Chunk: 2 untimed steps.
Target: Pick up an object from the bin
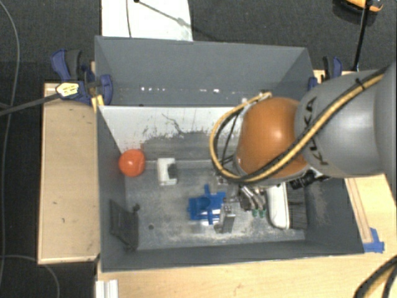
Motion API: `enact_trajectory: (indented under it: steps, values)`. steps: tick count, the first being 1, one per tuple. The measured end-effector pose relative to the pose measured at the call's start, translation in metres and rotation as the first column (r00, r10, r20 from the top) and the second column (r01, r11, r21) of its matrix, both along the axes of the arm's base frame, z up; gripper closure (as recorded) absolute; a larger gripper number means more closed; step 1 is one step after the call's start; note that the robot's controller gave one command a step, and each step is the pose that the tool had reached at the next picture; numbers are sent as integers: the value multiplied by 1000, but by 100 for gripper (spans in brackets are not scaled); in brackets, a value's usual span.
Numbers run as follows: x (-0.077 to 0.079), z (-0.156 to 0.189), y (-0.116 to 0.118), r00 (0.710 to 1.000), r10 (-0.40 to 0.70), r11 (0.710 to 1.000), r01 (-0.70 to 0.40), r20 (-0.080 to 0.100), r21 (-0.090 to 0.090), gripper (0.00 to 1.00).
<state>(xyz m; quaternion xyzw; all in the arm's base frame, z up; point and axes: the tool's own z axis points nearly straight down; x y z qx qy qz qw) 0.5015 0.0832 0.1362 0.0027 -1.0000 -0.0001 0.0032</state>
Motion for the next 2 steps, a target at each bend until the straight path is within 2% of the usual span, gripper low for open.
enact_trajectory:
  steps: [1,2]
  values:
    - [2,4,0,1000,-3,1000,3,8,1,0]
    - [6,-15,10,999,46,999,-46,13,0,0]
